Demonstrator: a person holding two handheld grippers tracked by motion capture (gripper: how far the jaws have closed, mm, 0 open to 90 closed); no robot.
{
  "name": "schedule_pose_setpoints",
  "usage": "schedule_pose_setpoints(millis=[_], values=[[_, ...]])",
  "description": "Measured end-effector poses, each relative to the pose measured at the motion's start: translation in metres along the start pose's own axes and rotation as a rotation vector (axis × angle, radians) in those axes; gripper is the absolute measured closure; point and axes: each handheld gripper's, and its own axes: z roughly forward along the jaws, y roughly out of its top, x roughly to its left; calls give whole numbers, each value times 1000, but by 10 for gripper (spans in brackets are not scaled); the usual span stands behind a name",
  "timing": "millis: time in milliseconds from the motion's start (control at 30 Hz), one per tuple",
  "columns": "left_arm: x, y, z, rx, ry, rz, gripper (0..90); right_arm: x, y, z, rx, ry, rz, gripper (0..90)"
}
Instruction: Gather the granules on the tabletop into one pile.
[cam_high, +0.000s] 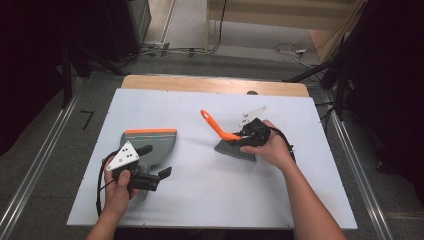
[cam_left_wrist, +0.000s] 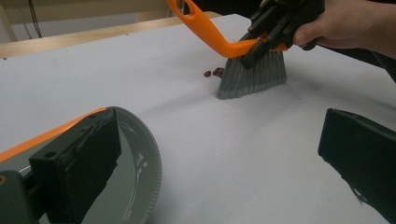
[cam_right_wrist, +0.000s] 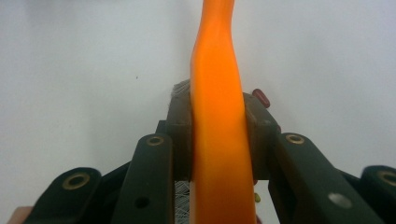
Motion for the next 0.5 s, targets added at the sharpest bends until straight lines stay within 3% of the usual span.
schedule_pose_setpoints(millis=[300, 500], values=[[0, 0, 0, 0, -2, 1, 0, -8, -1, 0, -21, -9, 30, 677], [0, 0, 0, 0, 0, 2, 0, -2, 3, -2, -12, -2, 26, 681]])
